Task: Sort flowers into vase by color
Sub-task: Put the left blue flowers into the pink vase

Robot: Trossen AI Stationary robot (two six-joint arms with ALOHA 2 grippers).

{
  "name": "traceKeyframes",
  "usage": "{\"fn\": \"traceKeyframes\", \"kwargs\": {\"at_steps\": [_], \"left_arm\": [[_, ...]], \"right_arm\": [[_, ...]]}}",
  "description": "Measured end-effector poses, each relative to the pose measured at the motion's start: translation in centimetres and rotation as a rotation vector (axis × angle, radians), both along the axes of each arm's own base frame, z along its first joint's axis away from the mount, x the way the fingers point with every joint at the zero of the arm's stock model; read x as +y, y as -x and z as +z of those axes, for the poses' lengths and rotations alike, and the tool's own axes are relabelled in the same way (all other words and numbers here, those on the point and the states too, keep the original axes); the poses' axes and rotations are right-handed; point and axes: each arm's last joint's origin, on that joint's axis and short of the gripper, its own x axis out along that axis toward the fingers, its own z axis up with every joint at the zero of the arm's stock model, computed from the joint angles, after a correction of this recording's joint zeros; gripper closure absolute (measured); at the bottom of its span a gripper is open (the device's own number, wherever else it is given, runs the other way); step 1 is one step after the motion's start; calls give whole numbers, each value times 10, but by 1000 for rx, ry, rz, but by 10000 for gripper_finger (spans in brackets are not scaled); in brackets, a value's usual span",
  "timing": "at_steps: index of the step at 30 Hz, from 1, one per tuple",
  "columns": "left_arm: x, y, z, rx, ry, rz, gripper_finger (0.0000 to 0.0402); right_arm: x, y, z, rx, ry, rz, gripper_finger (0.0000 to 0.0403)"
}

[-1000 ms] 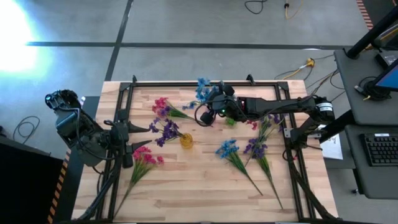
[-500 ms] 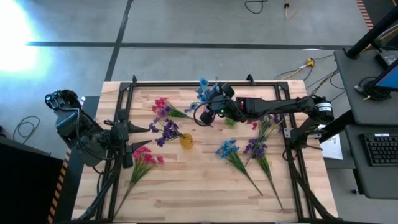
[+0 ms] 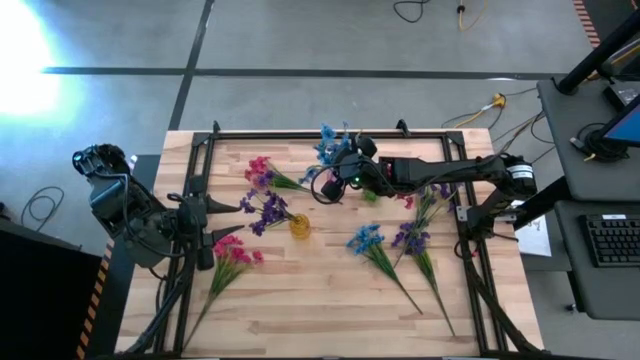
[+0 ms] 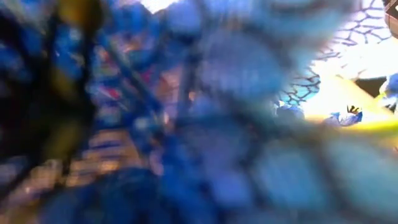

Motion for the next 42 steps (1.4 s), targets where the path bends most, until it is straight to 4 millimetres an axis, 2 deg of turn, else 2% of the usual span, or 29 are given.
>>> {"fn": "traceKeyframes", "kwargs": {"at_steps": [6, 17, 25, 32, 42], "left_arm": [[-1, -1, -1, 3, 0, 2, 247], [-1, -1, -1, 0, 2, 5, 247], [-1, -1, -1, 0, 1, 6, 247], [-2, -2, -1, 0, 4, 9, 247], [-4, -4, -3, 4, 7, 13, 247]], "right_arm": [[1, 0, 0, 2, -4, 9, 368], [7, 1, 6, 1, -11, 22, 213], [10, 4, 21, 17, -42, 9, 142], [18, 5, 37, 22, -75, 64, 115], [28, 13, 62, 57, -93, 74, 114]]}}
